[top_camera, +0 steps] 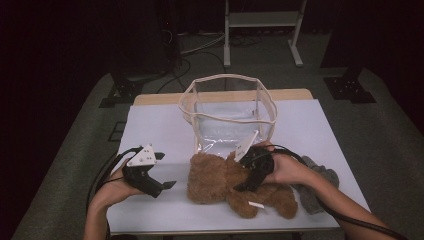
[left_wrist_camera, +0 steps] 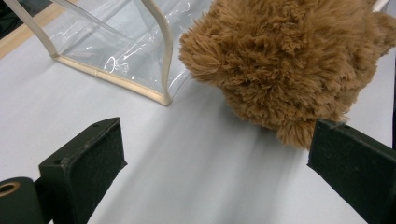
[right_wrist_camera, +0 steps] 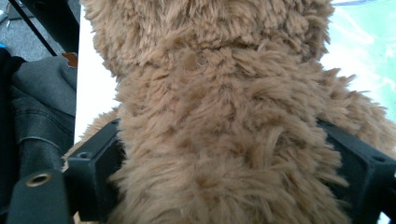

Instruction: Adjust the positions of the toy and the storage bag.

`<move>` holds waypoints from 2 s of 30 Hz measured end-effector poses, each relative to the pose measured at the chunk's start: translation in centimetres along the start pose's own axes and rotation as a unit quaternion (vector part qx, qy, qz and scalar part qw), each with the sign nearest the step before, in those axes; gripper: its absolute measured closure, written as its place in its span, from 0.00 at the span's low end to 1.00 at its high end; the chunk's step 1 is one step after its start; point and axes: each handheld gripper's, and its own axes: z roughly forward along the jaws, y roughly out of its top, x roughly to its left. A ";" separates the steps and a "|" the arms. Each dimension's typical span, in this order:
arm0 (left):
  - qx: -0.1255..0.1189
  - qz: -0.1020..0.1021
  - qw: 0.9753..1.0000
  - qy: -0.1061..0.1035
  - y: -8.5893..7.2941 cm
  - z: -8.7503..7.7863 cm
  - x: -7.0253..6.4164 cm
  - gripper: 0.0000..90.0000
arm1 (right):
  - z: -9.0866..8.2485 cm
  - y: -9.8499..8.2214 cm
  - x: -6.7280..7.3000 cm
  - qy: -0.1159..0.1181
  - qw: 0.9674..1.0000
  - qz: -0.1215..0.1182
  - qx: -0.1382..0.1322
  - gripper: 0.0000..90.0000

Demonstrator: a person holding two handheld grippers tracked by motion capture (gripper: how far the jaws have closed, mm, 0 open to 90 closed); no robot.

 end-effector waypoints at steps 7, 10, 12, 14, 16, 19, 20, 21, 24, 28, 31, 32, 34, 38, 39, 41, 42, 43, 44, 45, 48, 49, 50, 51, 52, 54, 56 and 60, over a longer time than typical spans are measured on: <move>0.002 0.000 1.000 -0.001 0.0 0.0 0.0 0.03 | 0.2 0.0 0.3 -0.007 1.000 -0.006 0.000 0.11; 0.001 -0.001 1.000 -0.001 0.0 0.1 0.0 0.03 | 0.3 0.0 0.5 -0.011 1.000 -0.007 0.001 0.09; 0.002 -0.001 1.000 -0.001 0.0 0.1 0.0 0.03 | 0.4 0.0 0.6 -0.014 1.000 -0.011 0.004 0.08; 0.002 -0.002 1.000 -0.002 0.0 0.1 0.0 0.03 | 0.5 0.0 0.8 -0.019 1.000 -0.014 0.007 0.07; 0.000 -0.003 1.000 -0.002 0.0 0.1 0.0 0.03 | 0.6 0.0 0.8 -0.019 1.000 -0.014 0.008 0.07; -0.001 0.000 1.000 -0.003 0.0 0.1 -0.1 0.03 | 0.7 0.0 0.7 -0.023 1.000 -0.011 0.013 0.07; -0.001 0.000 1.000 -0.003 0.0 0.1 -0.1 0.03 | 0.8 0.1 0.7 -0.023 1.000 -0.007 0.017 0.07; -0.001 -0.001 1.000 -0.003 0.0 0.1 -0.1 0.03 | 0.9 0.1 0.7 -0.023 1.000 -0.007 0.019 0.07; 0.000 -0.001 1.000 -0.002 -0.1 0.1 -0.1 0.03 | 0.9 0.1 0.6 -0.023 0.999 -0.003 0.024 0.12; -0.001 -0.002 1.000 -0.002 -0.1 0.1 0.0 0.03 | 0.8 0.1 0.4 -0.022 0.999 0.001 0.025 0.19; 0.000 -0.001 1.000 -0.003 -0.1 0.1 0.0 0.03 | 0.6 0.2 0.5 -0.023 0.999 0.003 0.031 0.27; 0.001 0.000 1.000 -0.003 -0.1 0.1 0.0 0.03 | 0.5 0.2 0.5 -0.023 0.999 0.004 0.032 0.30; 0.003 0.001 1.000 -0.003 -0.1 0.1 0.0 0.03 | 0.3 0.3 0.4 -0.023 0.999 0.004 0.034 0.35; -0.001 -0.004 1.000 -0.001 -0.2 0.0 0.0 0.03 | 0.0 0.3 0.4 -0.021 0.999 0.004 0.034 0.43; 0.000 -0.003 1.000 -0.001 -0.2 0.0 0.1 0.03 | -0.1 0.4 0.4 -0.020 0.999 0.003 0.033 0.44; -0.001 -0.003 1.000 0.000 -0.2 -0.1 0.1 0.03 | -0.3 0.4 0.3 -0.019 0.999 0.004 0.031 0.46; 0.000 -0.002 1.000 0.001 -0.2 -0.1 0.1 0.03 | -0.4 0.4 0.3 -0.018 0.999 0.004 0.031 0.47; 0.000 -0.001 1.000 0.001 -0.2 -0.2 0.1 0.03 | -0.5 0.4 0.3 -0.018 0.999 0.004 0.031 0.47; 0.001 0.000 1.000 0.001 -0.2 -0.2 0.2 0.03 | -0.6 0.5 0.3 -0.018 0.999 0.003 0.031 0.48; -0.001 -0.003 1.000 0.002 -0.2 -0.2 0.1 0.03 | -0.7 0.5 0.3 -0.019 0.999 0.000 0.031 0.48; -0.003 -0.004 1.000 0.004 -0.3 -0.3 0.2 0.03 | -1.0 0.6 0.3 -0.020 0.999 0.000 0.029 0.49; -0.004 -0.004 1.000 0.004 -0.3 -0.4 0.2 0.03 | -1.2 0.7 0.3 -0.021 0.999 0.000 0.030 0.49; -0.003 -0.004 1.000 0.004 -0.3 -0.4 0.2 0.03 | -1.3 0.7 0.3 -0.021 0.999 0.001 0.028 0.49; -0.004 -0.006 1.000 0.004 -0.3 -0.4 0.2 0.03 | -1.5 0.8 0.3 -0.022 0.999 0.002 0.026 0.49; -0.005 -0.006 1.000 0.004 -0.3 -0.5 0.2 0.03 | -1.7 0.8 0.3 -0.023 0.999 0.002 0.022 0.49; -0.005 -0.006 1.000 0.005 -0.3 -0.5 0.2 0.03 | -2.1 0.9 0.2 -0.021 1.000 0.001 0.016 0.49; -0.007 -0.006 1.000 0.006 -0.3 -0.6 0.2 0.03 | -2.7 1.1 0.3 -0.020 1.000 0.002 0.012 0.49; -0.008 -0.006 1.000 0.006 -0.3 -0.6 0.2 0.03 | -3.6 1.6 0.6 -0.019 1.000 -0.002 0.011 0.49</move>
